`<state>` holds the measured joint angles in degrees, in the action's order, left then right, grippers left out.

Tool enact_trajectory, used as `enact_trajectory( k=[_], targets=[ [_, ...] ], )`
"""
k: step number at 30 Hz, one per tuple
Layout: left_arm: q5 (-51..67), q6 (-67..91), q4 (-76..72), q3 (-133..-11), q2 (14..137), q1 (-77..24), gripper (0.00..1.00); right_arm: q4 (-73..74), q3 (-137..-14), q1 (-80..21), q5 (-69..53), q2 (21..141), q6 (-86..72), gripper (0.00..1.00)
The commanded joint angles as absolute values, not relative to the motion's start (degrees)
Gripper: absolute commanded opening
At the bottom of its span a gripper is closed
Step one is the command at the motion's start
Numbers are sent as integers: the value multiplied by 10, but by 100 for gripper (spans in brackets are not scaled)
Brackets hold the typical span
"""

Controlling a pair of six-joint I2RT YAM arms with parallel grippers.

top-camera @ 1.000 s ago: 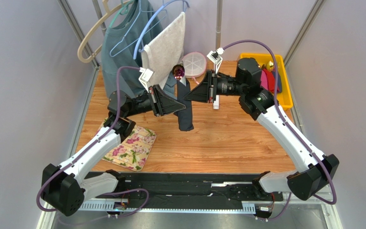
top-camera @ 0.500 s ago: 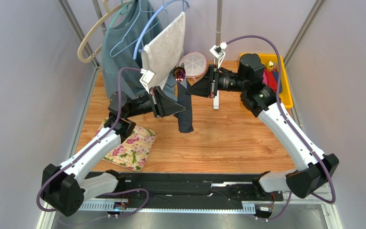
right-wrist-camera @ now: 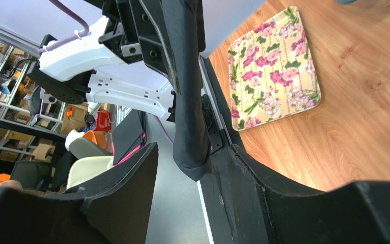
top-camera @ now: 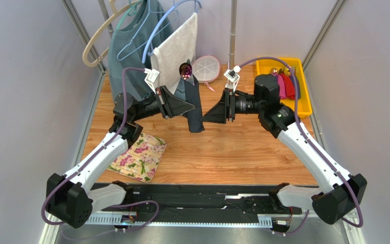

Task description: Place the utensils on the paper napkin and roll it up

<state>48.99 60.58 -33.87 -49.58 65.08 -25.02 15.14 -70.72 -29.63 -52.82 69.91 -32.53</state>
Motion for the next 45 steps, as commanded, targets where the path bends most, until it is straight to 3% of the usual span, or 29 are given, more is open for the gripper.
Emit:
enact_trajectory(
  k=[1, 6, 9, 13, 16, 19, 22, 25, 27, 28, 29, 30, 31, 34, 37, 39, 45],
  targets=[
    [483, 602, -358, -527, 649, -250, 0, 132, -702, -310, -538, 683, -312, 56],
    [483, 599, -359, -530, 651, -250, 0, 121, -710, -317, -534, 707, -314, 58],
    [480, 600, -359, -533, 652, -250, 0, 108, -710, -328, -537, 713, -316, 52],
    [476, 601, -360, -541, 655, -246, 0, 95, -694, -338, -548, 710, -313, 0],
    [474, 601, -360, -542, 655, -244, 0, 111, -694, -338, -534, 710, -305, 4],
    [473, 601, -359, -544, 655, -243, 0, 151, -708, -338, -532, 720, -292, 38],
    [474, 601, -359, -547, 656, -240, 0, 159, -698, -342, -531, 717, -291, 46],
    [473, 601, -359, -548, 656, -240, 0, 157, -689, -351, -531, 715, -292, 47],
    [472, 600, -359, -548, 656, -240, 0, 155, -685, -357, -532, 715, -294, 42],
    [471, 600, -359, -548, 656, -239, 0, 148, -684, -359, -536, 715, -294, 22],
    [472, 600, -359, -549, 656, -240, 0, 147, -681, -359, -535, 715, -294, 10],
    [472, 599, -358, -550, 657, -239, 0, 145, -680, -359, -535, 715, -294, 1],
    [472, 599, -358, -550, 657, -239, 0, 145, -680, -359, -539, 715, -294, 0],
    [474, 599, -359, -551, 658, -238, 0, 152, -686, -360, -533, 714, -291, 2],
    [481, 596, -364, -548, 658, -238, 0, 188, -707, -354, -528, 713, -272, 41],
    [484, 595, -365, -542, 657, -238, 0, 189, -722, -345, -525, 708, -273, 50],
    [489, 591, -379, -519, 649, -239, 0, 178, -781, -304, -511, 727, -333, 43]
  ],
)
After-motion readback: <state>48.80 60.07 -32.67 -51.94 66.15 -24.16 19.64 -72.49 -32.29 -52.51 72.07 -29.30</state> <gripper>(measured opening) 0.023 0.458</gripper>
